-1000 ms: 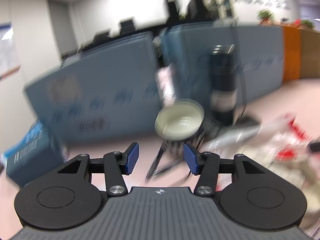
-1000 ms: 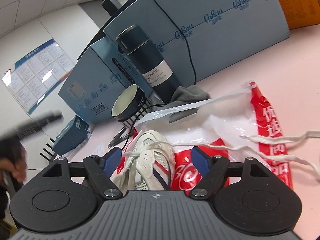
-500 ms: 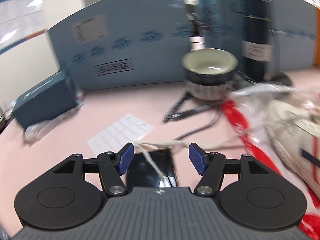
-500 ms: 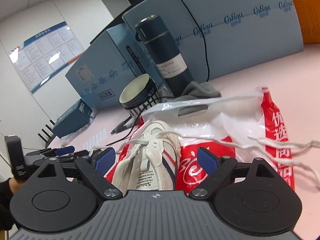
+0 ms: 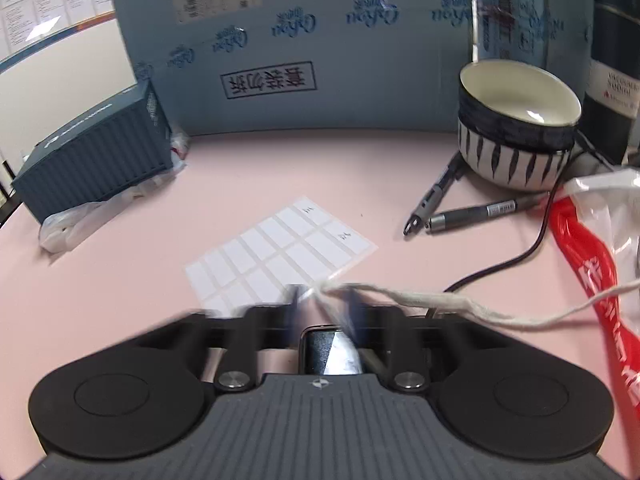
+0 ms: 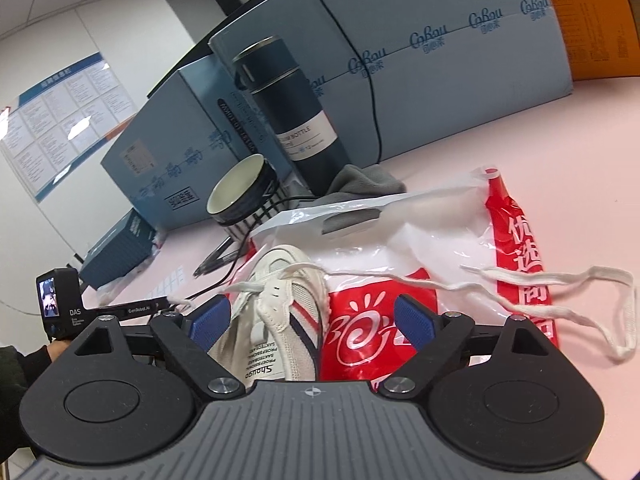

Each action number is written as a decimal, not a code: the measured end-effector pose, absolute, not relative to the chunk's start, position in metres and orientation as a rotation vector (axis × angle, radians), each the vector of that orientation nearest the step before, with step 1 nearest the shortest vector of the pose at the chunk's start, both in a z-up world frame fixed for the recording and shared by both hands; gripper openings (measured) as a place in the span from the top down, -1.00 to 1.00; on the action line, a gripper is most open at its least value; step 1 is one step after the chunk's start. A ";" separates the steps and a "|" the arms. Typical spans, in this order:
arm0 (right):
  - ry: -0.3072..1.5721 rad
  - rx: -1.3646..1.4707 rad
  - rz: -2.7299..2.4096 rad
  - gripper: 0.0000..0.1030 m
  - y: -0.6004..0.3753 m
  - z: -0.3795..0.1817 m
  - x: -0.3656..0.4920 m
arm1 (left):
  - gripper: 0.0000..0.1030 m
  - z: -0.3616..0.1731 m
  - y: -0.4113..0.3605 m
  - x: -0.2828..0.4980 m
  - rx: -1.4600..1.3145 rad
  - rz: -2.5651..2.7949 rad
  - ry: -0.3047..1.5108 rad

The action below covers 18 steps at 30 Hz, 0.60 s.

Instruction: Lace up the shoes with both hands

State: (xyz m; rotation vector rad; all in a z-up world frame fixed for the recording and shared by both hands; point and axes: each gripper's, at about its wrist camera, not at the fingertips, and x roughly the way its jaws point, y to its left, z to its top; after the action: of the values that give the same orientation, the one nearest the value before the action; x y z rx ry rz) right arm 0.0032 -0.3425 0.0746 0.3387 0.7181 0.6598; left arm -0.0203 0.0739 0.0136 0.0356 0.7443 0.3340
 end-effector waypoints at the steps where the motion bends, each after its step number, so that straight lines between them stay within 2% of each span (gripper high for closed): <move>1: 0.719 0.340 0.655 -0.71 -0.342 0.074 0.003 | 0.97 0.013 0.074 -0.020 0.033 0.327 0.745; 9: 0.725 0.365 0.619 -0.71 -0.344 0.071 0.005 | 0.97 0.048 0.060 -0.031 -0.041 0.206 0.625; 18: 0.672 0.418 0.550 -0.71 -0.367 0.075 0.012 | 0.97 0.133 -0.056 -0.023 0.026 -0.148 0.375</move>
State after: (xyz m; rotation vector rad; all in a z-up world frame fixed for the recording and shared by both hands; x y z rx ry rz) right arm 0.0123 -0.3668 0.0748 0.4181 0.6722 0.5499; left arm -0.0232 -0.0560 0.1326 0.0258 0.3755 -0.1477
